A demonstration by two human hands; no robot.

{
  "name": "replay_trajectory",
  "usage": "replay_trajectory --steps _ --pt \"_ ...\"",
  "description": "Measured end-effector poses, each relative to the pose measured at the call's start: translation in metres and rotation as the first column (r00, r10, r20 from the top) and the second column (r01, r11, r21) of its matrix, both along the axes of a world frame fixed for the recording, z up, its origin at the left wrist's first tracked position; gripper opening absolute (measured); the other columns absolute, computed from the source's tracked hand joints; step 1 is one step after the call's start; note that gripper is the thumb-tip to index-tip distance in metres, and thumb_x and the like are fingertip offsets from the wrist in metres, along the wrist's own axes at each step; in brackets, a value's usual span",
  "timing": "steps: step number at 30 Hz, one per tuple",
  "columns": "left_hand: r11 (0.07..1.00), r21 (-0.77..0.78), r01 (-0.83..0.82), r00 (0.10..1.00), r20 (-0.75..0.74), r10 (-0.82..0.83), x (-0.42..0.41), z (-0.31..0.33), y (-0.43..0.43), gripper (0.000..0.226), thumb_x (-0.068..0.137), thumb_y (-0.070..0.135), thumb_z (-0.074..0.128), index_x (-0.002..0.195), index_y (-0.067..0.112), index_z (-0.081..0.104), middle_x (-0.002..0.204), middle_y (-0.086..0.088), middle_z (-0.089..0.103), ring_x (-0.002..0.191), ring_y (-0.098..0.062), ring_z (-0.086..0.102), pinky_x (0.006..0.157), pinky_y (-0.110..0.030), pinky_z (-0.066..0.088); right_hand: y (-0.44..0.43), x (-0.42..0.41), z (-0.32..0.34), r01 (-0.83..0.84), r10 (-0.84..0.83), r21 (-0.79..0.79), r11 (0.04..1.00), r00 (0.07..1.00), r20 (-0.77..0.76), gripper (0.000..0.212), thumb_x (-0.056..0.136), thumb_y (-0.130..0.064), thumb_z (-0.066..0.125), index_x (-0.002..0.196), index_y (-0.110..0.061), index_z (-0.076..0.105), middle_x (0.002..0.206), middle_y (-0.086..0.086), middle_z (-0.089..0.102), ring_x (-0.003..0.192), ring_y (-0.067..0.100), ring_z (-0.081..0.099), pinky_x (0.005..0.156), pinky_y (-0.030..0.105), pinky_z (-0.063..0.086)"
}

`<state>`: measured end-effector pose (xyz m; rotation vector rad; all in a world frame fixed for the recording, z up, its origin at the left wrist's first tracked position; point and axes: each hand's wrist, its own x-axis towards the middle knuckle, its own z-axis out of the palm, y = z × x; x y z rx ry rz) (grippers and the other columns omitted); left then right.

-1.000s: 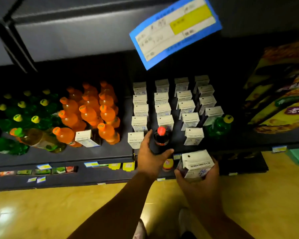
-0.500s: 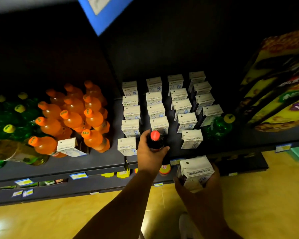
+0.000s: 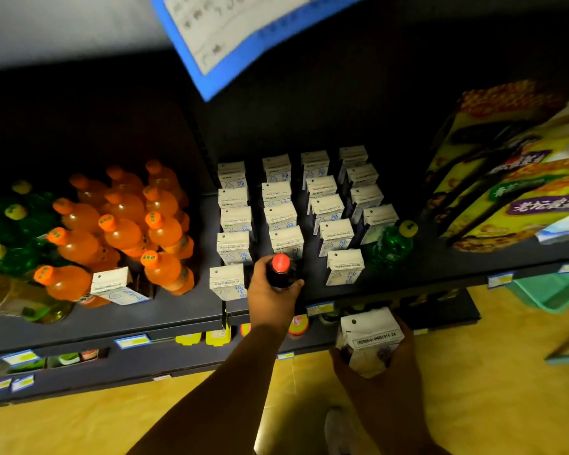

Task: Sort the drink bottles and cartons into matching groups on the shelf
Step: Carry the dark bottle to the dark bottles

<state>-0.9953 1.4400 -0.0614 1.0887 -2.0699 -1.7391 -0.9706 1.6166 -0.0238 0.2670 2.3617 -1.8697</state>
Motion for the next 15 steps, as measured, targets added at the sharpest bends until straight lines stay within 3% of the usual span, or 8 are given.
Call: replay_trajectory --steps 3,6,9,12,15 --pt "0.999 -0.052 0.012 0.999 -0.044 -0.015 0.012 0.020 -0.001 0.055 0.073 0.005 0.086 0.116 0.026 0.059 0.108 0.010 0.067 0.097 -0.003 0.061 0.075 0.005 0.041 0.002 0.010 0.016 -0.074 0.075 0.036 0.997 0.997 -0.006 0.085 0.060 0.011 0.086 0.128 -0.018 0.045 0.107 -0.016 0.058 0.090 -0.006 0.063 0.075 0.013 0.056" --pt "0.995 -0.102 0.011 0.997 -0.075 -0.019 0.026 0.043 -0.007 0.052 0.070 0.007 0.089 0.113 0.023 0.063 0.101 0.014 0.070 0.092 -0.002 0.065 0.079 0.001 0.046 -0.012 0.012 0.041 -0.061 0.060 -0.032 0.998 0.998 -0.025 0.080 0.063 0.000 0.089 0.123 -0.026 0.044 0.106 -0.020 0.060 0.093 -0.011 0.064 0.075 0.009 0.054" --pt "0.985 -0.175 0.007 0.993 -0.113 -0.027 0.048 0.070 -0.009 0.052 0.068 0.010 0.090 0.110 0.026 0.065 0.100 0.016 0.071 0.093 0.002 0.066 0.081 -0.003 0.047 -0.019 0.017 0.065 -0.059 0.060 0.022 0.998 0.996 -0.070 0.079 0.064 -0.010 0.091 0.125 -0.030 0.044 0.103 -0.028 0.057 0.091 -0.025 0.056 0.075 0.000 0.045" --pt "0.977 -0.213 0.010 0.989 -0.141 -0.040 0.071 0.095 -0.016 0.053 0.066 0.015 0.092 0.111 0.029 0.066 0.103 0.013 0.072 0.098 -0.005 0.068 0.086 -0.010 0.050 -0.027 0.024 0.082 -0.052 0.056 0.046 0.998 0.995 -0.088 0.081 0.063 -0.019 0.092 0.129 -0.029 0.047 0.101 -0.030 0.058 0.090 -0.015 0.058 0.080 0.004 0.042" --pt "0.971 -0.236 0.042 0.985 -0.152 -0.080 0.098 0.119 -0.025 0.057 0.066 0.016 0.092 0.115 0.027 0.066 0.106 0.008 0.074 0.102 -0.008 0.069 0.091 -0.022 0.054 -0.040 0.033 0.095 -0.056 0.062 0.065 0.996 0.993 -0.098 0.079 0.064 -0.023 0.091 0.130 -0.028 0.047 0.100 -0.027 0.058 0.097 -0.003 0.058 0.084 0.016 0.045"
